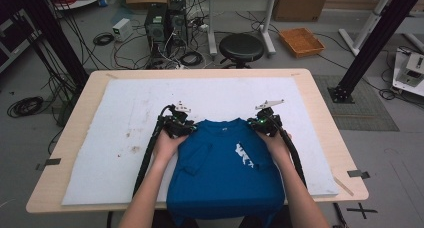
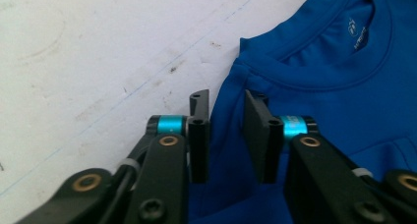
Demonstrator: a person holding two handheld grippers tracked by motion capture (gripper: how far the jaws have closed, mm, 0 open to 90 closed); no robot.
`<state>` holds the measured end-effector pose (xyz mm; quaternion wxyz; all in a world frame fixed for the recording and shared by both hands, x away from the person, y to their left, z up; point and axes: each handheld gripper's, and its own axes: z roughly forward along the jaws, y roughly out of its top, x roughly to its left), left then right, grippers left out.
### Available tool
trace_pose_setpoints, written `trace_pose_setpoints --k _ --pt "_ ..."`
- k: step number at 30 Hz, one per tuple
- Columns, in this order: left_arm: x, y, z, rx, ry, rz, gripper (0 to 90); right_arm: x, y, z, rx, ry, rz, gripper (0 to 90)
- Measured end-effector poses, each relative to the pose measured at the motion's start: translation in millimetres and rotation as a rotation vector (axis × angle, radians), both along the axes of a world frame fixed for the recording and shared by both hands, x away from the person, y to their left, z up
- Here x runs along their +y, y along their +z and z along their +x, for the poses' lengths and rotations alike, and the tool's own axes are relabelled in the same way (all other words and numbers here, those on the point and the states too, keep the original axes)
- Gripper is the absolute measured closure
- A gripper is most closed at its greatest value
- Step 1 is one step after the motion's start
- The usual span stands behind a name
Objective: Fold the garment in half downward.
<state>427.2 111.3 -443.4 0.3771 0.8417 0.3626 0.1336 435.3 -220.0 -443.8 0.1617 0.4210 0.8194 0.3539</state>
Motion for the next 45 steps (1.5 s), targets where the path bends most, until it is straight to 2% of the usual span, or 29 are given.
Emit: trace_pose_setpoints --k 3,7,12,16,19,21,23,26,31,35,39,45 --pt "0.4 -0.3 0.5 0.007 0.002 -0.014 85.8 -1.5 1.0 -0.1 0.0 -0.004 0.02 88.2" --pt "0.5 0.1 0.8 -0.004 0.007 -0.01 87.1 -5.6 3.7 0.4 -0.004 -0.014 0.057 88.5" --pt "6.2 3.2 6.4 -0.01 0.028 -0.059 87.4 -9.7 6.7 6.2 -0.001 -0.026 0.094 88.7" --pt "9.7 10.8 16.2 -0.031 0.047 -0.079 87.5 -11.4 13.8 15.9 -0.006 -0.041 0.137 88.7" --pt "11.1 17.7 24.6 -0.051 0.057 -0.083 87.5 -11.3 20.0 24.7 -0.008 -0.048 0.136 88.7" --pt "12.0 22.4 28.3 -0.072 0.063 -0.095 87.5 -11.6 24.5 28.2 -0.027 -0.053 0.148 88.8" --pt "12.1 26.6 28.6 -0.094 0.062 -0.109 87.4 -12.2 28.6 30.3 -0.025 -0.06 0.152 88.8" --pt "10.8 31.2 26.0 -0.105 0.042 -0.094 87.5 -13.1 33.4 28.2 -0.044 -0.055 0.15 88.8" --pt "10.6 41.3 16.7 -0.132 0.023 -0.103 87.4 -13.4 38.7 16.7 -0.074 -0.045 0.145 88.8" --pt "11.4 51.7 3.4 -0.159 -0.01 -0.08 87.3 -15.2 45.0 1.8 -0.096 -0.039 0.155 88.7" --pt "14.0 60.2 -14.8 -0.197 -0.033 -0.103 87.3 -17.9 53.3 -17.1 -0.133 -0.021 0.158 88.7" --pt "13.7 65.2 -46.9 -0.233 -0.092 -0.087 87.3 -19.7 63.7 -53.7 -0.188 0.013 0.147 88.7"
